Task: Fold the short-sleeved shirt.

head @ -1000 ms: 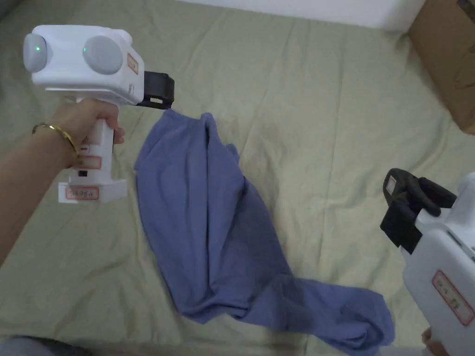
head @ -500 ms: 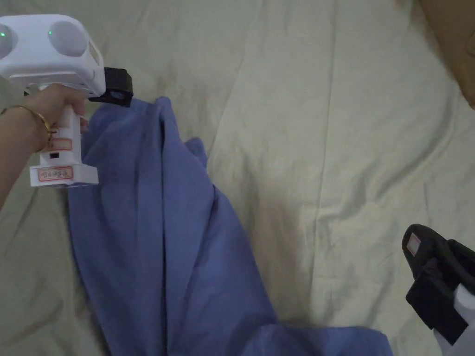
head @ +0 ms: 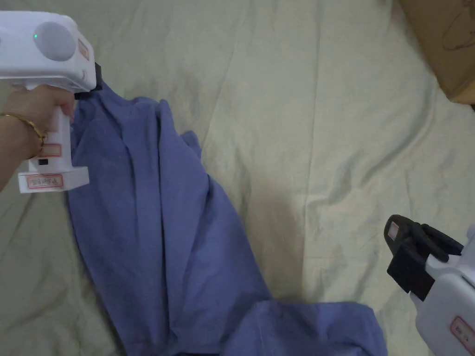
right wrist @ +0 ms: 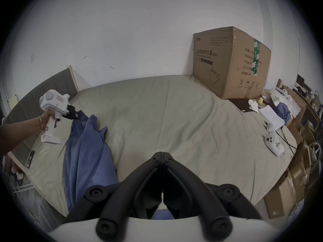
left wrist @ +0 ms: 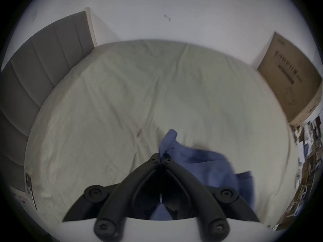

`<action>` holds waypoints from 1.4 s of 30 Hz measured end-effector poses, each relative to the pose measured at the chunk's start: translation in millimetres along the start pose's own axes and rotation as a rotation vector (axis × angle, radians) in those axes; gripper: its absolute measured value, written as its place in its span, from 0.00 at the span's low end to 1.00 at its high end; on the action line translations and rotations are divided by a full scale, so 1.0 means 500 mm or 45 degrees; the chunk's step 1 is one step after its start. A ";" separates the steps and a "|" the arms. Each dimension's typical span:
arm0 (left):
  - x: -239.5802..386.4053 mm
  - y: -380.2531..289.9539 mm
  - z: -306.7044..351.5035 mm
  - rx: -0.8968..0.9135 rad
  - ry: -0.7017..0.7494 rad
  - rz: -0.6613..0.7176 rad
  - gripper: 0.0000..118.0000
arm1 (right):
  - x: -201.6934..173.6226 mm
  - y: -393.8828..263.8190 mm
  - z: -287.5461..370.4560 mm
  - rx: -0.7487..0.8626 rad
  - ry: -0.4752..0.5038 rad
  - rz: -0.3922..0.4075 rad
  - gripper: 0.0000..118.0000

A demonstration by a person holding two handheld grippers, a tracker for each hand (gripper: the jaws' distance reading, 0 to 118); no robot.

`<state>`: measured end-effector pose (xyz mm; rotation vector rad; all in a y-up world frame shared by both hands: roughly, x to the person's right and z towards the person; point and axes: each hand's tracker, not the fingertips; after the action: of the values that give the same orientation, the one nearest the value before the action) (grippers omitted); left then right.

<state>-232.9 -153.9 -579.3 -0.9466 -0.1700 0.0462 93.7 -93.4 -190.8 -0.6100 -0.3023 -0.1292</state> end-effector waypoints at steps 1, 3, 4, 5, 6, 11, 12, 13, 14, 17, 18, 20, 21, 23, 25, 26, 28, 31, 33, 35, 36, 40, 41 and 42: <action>-0.003 0.003 0.038 0.058 -0.010 -0.011 0.00 | 0.017 -0.004 0.015 -0.011 0.001 -0.020 0.00; -0.009 0.006 0.107 0.130 -0.045 -0.044 0.00 | 0.036 -0.003 0.037 -0.059 0.007 -0.035 0.00; -0.016 0.004 0.141 0.158 -0.054 -0.045 0.00 | 0.041 -0.005 0.047 -0.121 -0.007 -0.028 0.00; -0.022 0.001 0.173 0.173 -0.065 -0.038 0.00 | 0.045 -0.008 0.054 -0.183 -0.015 -0.017 0.04; -0.028 -0.002 0.200 0.196 -0.088 -0.025 0.00 | 0.053 -0.015 0.058 -0.207 -0.014 -0.016 0.19; -0.060 -0.038 0.311 0.261 -0.112 -0.015 0.00 | 0.084 -0.091 0.038 -0.475 -0.051 0.019 1.00; -0.064 -0.046 0.324 0.266 -0.110 -0.014 0.00 | 0.081 -0.103 0.041 -0.463 -0.052 0.036 0.96; -0.071 -0.056 0.341 0.276 -0.109 -0.011 0.00 | 0.087 -0.127 0.026 -0.549 -0.071 0.057 0.95; -0.078 -0.066 0.354 0.287 -0.108 -0.009 0.00 | 0.087 -0.146 0.013 -0.611 -0.078 0.069 0.95; -0.096 -0.097 0.382 0.296 -0.113 0.028 0.00 | 0.096 -0.187 -0.029 -0.733 -0.075 0.034 0.95; -0.100 -0.105 0.387 0.292 -0.115 0.040 0.00 | 0.097 -0.198 -0.039 -0.757 -0.080 0.004 0.94; -0.135 -0.082 0.354 0.283 -0.108 0.053 0.00 | 0.099 -0.219 -0.063 -0.826 -0.056 -0.050 0.73; -0.139 -0.089 0.355 0.280 -0.104 0.056 0.00 | 0.096 -0.223 -0.068 -0.846 -0.042 -0.077 0.53; -0.147 -0.100 0.357 0.279 -0.092 0.062 0.00 | 0.095 -0.242 -0.087 -0.903 -0.007 -0.143 0.25; -0.149 -0.114 0.358 0.266 -0.086 0.079 0.00 | 0.095 -0.250 -0.091 -0.899 0.008 -0.154 0.18; -0.154 -0.117 0.361 0.258 -0.085 0.093 0.00 | 0.098 -0.242 -0.085 -0.892 0.010 -0.145 0.03; -0.161 -0.123 0.376 0.273 -0.084 0.141 0.00 | 0.110 -0.215 -0.061 -0.836 0.070 -0.249 0.03; -0.180 -0.106 0.414 0.314 -0.123 0.184 0.00 | 0.134 -0.131 0.001 -0.679 0.134 -0.194 0.03; -0.189 -0.090 0.452 0.373 -0.129 0.192 0.00 | 0.138 -0.058 0.060 -0.555 0.196 -0.175 0.03; -0.201 -0.062 0.498 0.432 -0.131 0.184 0.00 | 0.148 0.026 0.117 -0.419 0.210 -0.167 0.03; -0.186 -0.059 0.534 0.464 -0.132 0.181 0.00 | 0.154 0.065 0.143 -0.349 0.217 -0.153 0.03; -0.215 -0.023 0.644 0.594 -0.139 0.207 0.00 | 0.175 0.227 0.245 -0.083 0.172 -0.114 0.03; -0.224 -0.015 0.672 0.641 -0.126 0.213 0.00 | 0.201 0.267 0.257 -0.026 0.135 -0.107 0.03; -0.233 -0.007 0.697 0.672 -0.116 0.215 0.00 | 0.211 0.300 0.276 0.020 0.119 -0.099 0.03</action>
<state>-405.4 110.8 -391.7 -0.4296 -0.1513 0.2771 191.8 105.3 -131.5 -0.5753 -0.2365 -0.2294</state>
